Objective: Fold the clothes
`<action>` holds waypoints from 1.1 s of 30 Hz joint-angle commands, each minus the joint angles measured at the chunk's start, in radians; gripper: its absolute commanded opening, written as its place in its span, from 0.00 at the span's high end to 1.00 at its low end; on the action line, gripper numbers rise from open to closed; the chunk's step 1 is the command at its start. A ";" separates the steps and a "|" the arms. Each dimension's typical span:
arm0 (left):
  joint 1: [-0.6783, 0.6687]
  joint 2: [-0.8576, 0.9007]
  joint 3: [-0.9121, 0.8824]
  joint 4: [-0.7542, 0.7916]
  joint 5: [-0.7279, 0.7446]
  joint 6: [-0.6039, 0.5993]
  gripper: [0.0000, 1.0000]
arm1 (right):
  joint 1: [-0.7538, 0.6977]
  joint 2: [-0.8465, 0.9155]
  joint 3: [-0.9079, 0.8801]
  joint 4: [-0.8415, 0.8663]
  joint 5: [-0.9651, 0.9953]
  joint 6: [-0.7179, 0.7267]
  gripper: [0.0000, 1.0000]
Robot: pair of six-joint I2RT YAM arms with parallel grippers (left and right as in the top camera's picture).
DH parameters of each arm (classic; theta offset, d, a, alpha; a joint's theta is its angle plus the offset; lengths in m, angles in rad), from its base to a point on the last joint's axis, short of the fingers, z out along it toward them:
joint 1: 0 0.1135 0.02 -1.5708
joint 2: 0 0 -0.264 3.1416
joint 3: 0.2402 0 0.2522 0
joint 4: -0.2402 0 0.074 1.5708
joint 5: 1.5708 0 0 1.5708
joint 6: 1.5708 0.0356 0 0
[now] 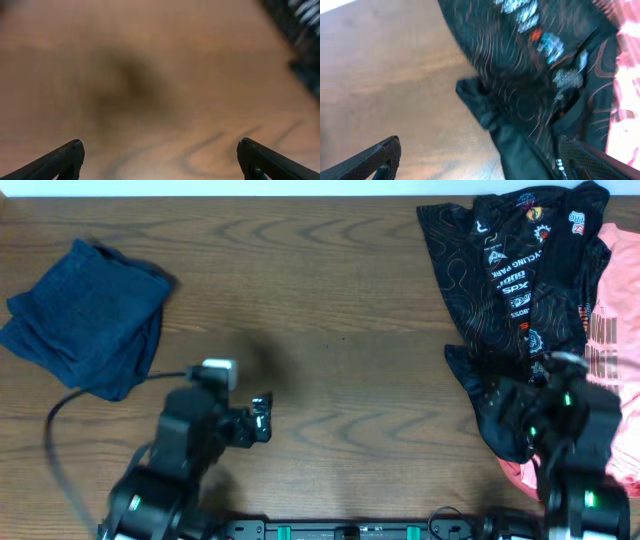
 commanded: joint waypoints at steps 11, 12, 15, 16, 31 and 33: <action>-0.005 -0.203 -0.013 0.003 -0.035 -0.013 0.02 | 0.011 -0.216 -0.025 -0.079 0.014 -0.004 0.01; -0.005 -0.203 -0.013 0.002 -0.035 -0.013 0.02 | 0.011 -0.216 -0.025 -0.090 0.014 -0.004 0.01; -0.005 -0.203 -0.013 -0.013 -0.035 -0.013 0.02 | 0.011 -0.216 -0.025 -0.133 0.014 -0.004 0.01; -0.005 -0.203 -0.013 -0.015 -0.035 -0.013 0.02 | 0.011 -0.216 -0.025 -0.143 0.014 -0.004 0.01; -0.005 -0.203 -0.013 -0.015 -0.035 -0.013 0.02 | 0.136 -0.436 -0.133 -0.036 0.009 -0.140 0.01; -0.005 -0.203 -0.013 -0.015 -0.035 -0.013 0.02 | 0.165 -0.498 -0.209 0.074 0.002 -0.176 0.01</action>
